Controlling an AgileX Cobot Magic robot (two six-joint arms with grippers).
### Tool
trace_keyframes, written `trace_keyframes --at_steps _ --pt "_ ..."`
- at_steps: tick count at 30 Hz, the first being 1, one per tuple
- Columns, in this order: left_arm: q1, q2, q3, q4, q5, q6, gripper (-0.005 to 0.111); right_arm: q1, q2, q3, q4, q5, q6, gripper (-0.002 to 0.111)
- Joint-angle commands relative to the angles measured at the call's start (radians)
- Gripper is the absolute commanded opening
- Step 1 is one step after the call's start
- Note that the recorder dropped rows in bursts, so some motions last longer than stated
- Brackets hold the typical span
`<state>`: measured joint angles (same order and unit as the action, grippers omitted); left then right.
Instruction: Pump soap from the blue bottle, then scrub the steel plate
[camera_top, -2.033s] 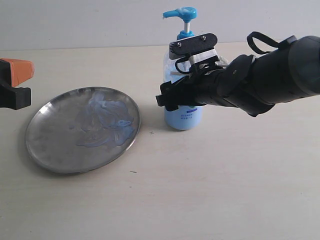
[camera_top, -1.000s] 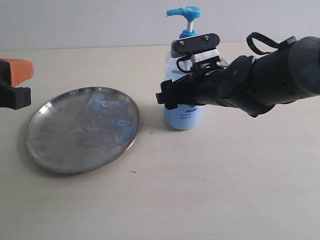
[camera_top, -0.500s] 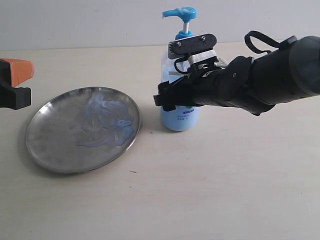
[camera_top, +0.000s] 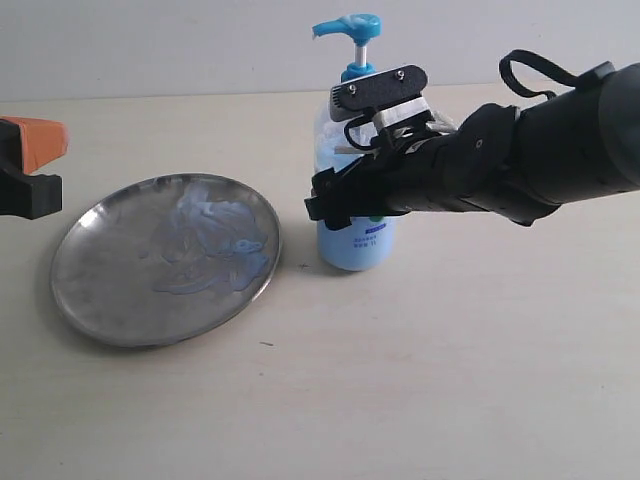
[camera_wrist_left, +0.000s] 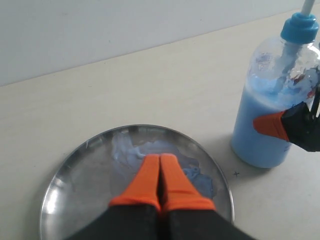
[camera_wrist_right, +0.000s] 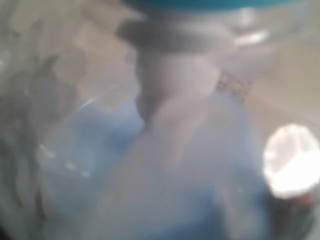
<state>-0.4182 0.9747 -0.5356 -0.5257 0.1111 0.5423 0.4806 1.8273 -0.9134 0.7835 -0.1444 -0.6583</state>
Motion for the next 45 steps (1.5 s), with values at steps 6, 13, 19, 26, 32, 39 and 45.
trace_keyframes --at_steps 6,13,19,26,32,39,45 --pt "0.001 -0.007 0.003 -0.008 0.008 -0.001 0.000 -0.005 0.031 -0.011 0.014 -0.099 -0.011 0.075" --pt "0.001 -0.007 0.003 -0.006 0.004 -0.001 0.000 -0.005 0.046 -0.011 -0.002 -0.230 -0.012 0.075" --pt "0.001 -0.007 0.003 -0.006 0.002 -0.001 0.000 -0.005 0.080 -0.011 -0.002 -0.296 -0.010 0.075" --pt "0.001 -0.007 0.003 -0.006 0.002 -0.001 0.000 -0.005 0.109 -0.011 -0.079 -0.348 0.044 0.075" --pt "0.001 -0.007 0.003 -0.006 0.002 -0.001 0.000 -0.005 0.111 -0.011 -0.088 -0.451 0.114 0.075" --pt "0.001 -0.007 0.003 -0.006 -0.002 -0.001 0.000 -0.005 0.161 -0.011 -0.088 -0.488 0.170 0.075" --pt "0.001 -0.007 0.003 -0.006 -0.002 -0.001 0.000 -0.005 0.166 -0.011 -0.086 -0.471 0.197 0.075"
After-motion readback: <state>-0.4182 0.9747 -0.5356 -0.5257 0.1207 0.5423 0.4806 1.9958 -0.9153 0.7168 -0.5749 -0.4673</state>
